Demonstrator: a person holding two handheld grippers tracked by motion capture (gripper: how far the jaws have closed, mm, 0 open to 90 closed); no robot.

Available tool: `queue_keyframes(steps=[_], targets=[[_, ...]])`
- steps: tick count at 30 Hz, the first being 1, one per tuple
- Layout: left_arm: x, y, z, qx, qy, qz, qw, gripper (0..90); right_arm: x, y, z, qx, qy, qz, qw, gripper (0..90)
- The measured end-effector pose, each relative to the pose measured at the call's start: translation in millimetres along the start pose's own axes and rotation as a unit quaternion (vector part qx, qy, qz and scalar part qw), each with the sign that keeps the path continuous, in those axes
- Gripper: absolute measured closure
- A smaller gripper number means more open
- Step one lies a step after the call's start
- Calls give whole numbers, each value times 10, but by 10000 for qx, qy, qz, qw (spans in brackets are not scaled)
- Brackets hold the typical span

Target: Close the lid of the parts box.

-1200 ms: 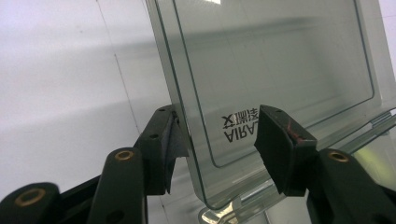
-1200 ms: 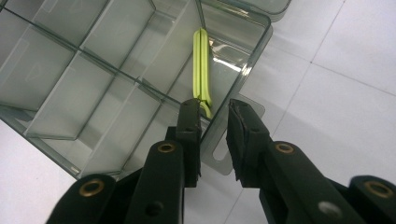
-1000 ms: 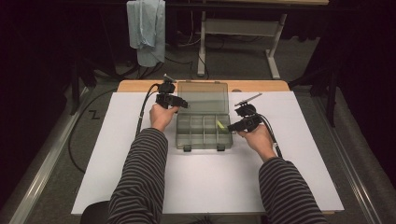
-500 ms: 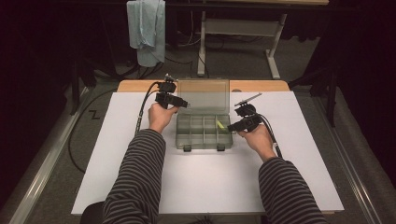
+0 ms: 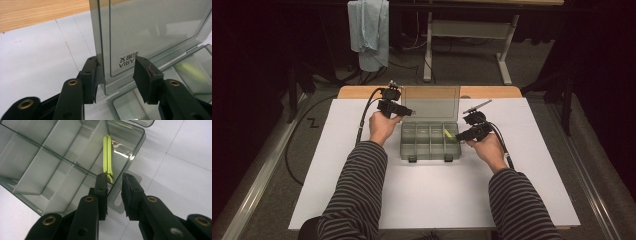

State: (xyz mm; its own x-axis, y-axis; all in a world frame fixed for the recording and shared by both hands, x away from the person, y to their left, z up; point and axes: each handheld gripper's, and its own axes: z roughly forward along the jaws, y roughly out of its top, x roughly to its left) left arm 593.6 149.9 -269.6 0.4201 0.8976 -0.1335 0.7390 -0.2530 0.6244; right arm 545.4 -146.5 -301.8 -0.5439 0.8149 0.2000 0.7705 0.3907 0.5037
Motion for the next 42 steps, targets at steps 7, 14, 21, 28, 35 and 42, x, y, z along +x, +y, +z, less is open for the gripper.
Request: queue_keyframes(steps=[7,14,21,28,35,42], targets=[[-37,-30,-42,-20,80,140,9999,570,4,2,0,6,-7,-19,10000,774],[-78,-42,-77,-23,169,259,9995,587,3,1,1,-1,-8,-13,10000,775],[-89,-69,-109,-30,196,293,9994,618,7,3,-1,17,-31,-22,10000,775],[-92,-101,-140,-37,167,300,9994,632,9,5,-2,24,-42,-35,10000,775],[-96,-123,-161,-57,154,270,9995,635,10,5,-1,19,-46,-45,10000,775],[-107,-139,-205,-105,122,236,9996,638,17,2,-3,23,-66,-26,10000,775]])
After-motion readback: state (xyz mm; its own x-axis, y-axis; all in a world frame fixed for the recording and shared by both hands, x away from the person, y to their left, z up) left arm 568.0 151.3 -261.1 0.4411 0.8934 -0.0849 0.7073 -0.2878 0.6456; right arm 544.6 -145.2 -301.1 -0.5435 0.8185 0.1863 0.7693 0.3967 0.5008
